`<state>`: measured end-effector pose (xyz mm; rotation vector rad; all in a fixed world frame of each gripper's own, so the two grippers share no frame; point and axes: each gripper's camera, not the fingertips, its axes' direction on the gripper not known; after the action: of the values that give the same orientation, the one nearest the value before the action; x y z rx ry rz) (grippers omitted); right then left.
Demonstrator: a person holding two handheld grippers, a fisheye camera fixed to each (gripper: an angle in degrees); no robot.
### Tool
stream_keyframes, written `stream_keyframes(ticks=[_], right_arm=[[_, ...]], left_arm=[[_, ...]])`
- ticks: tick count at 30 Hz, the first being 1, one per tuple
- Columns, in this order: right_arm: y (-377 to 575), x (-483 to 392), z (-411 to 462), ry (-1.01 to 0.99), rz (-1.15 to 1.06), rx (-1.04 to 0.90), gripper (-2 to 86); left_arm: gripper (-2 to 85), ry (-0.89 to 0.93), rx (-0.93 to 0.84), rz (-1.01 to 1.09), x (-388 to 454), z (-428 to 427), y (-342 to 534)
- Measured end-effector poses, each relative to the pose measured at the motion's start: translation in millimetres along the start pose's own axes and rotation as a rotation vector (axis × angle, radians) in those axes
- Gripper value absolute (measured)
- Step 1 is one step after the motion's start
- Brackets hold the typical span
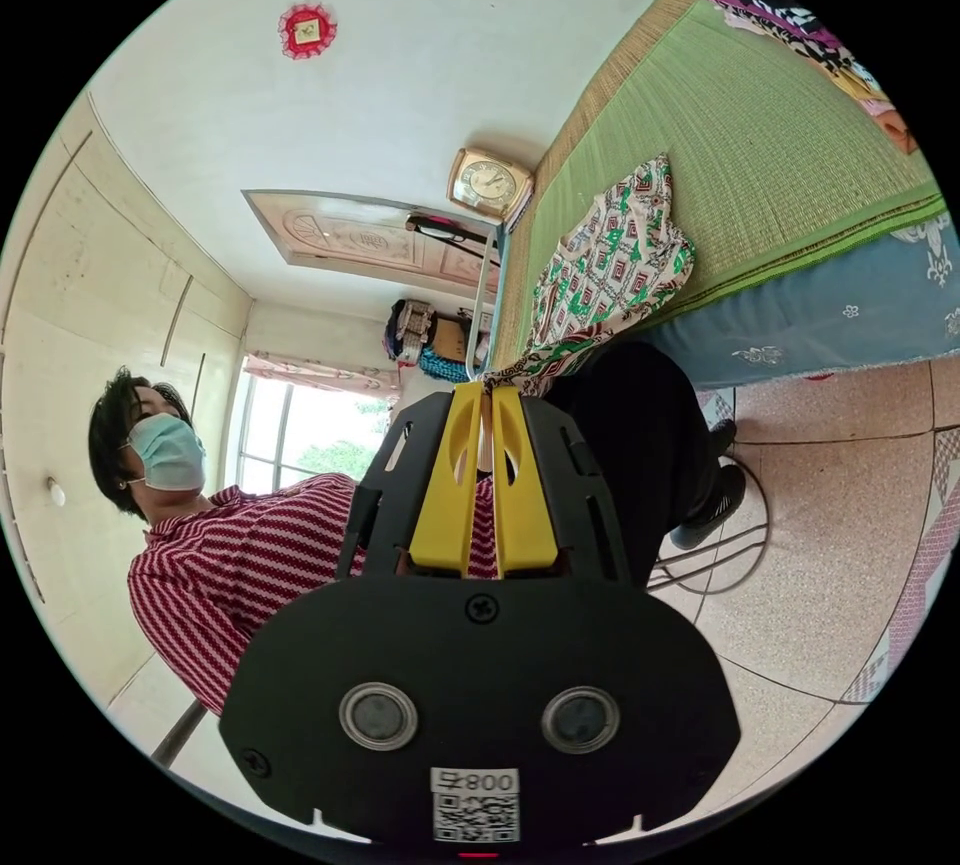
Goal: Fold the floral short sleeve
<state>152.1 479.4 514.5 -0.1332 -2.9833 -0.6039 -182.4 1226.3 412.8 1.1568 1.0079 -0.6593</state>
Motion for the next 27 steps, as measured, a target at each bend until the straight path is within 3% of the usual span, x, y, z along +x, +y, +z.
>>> stream_keyframes(ticks=[27], right_arm=[[-8.3,-8.8,-9.0,0.002,-0.009,-0.020,1.5]], left_arm=[[2.2,0.034,0.015,-0.003,-12.8,-25.6,23.8]])
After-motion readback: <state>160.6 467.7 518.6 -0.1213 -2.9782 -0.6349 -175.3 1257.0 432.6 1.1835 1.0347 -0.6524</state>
